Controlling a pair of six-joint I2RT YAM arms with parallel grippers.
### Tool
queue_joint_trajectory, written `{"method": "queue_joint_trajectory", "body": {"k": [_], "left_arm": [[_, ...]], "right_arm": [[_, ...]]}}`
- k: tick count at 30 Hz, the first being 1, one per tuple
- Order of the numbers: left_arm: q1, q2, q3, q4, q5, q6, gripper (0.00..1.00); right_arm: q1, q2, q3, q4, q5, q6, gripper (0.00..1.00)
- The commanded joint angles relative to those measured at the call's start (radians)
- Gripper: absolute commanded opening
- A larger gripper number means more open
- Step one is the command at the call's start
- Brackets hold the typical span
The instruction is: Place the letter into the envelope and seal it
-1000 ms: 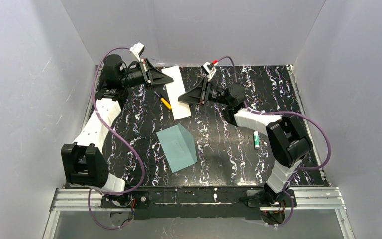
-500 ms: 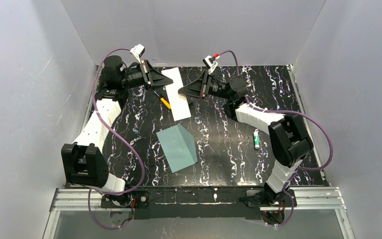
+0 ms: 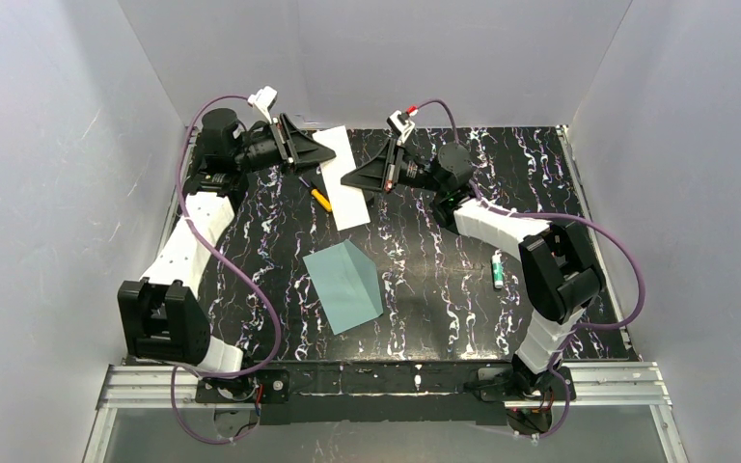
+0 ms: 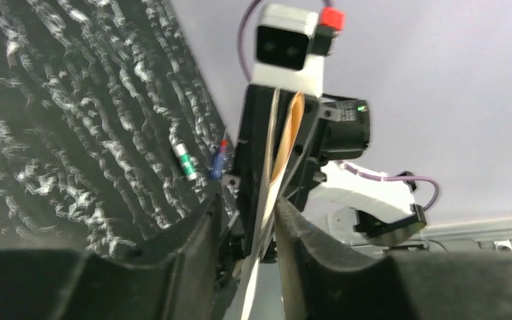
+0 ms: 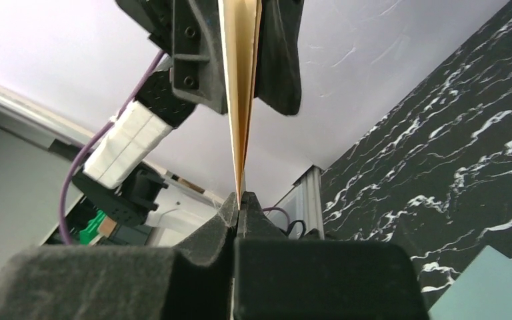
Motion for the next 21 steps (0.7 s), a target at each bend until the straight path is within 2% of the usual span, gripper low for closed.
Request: {"method": "queue_joint_trajectory", "body": {"k": [1, 2, 3, 5, 9, 16, 21], "left_arm": [[0.009, -0.076, 0.012, -0.334, -0.158, 0.21, 0.45], [0.01, -0.087, 0.017, -0.457, -0.23, 0.29, 0.54], [0.01, -0.102, 0.003, -0.541, -0.293, 0.334, 0.59], [0.011, -0.14, -0.048, -0.669, -0.425, 0.372, 0.68], [0.011, -0.208, -0.212, -0.784, -0.565, 0.334, 0.75], [0.01, -0.244, -0.444, -0.802, -0.624, 0.188, 0.73], [0.009, -0.179, -0.509, -0.78, -0.626, 0.174, 0.59]], "right_arm": [[0.004, -0.025, -0.003, -0.124, 0.062, -0.136, 0.01], [0.004, -0.038, -0.023, -0.211, 0.095, -0.218, 0.01], [0.004, -0.053, -0.046, -0.31, 0.15, -0.309, 0.01], [0.007, -0.07, -0.098, -0.402, 0.221, -0.433, 0.01], [0.032, -0.074, -0.211, -0.389, 0.343, -0.54, 0.01], [0.16, -0.003, -0.297, -0.284, 0.545, -0.63, 0.01], [0.164, 0.055, -0.348, -0.166, 0.623, -0.65, 0.01]]}}
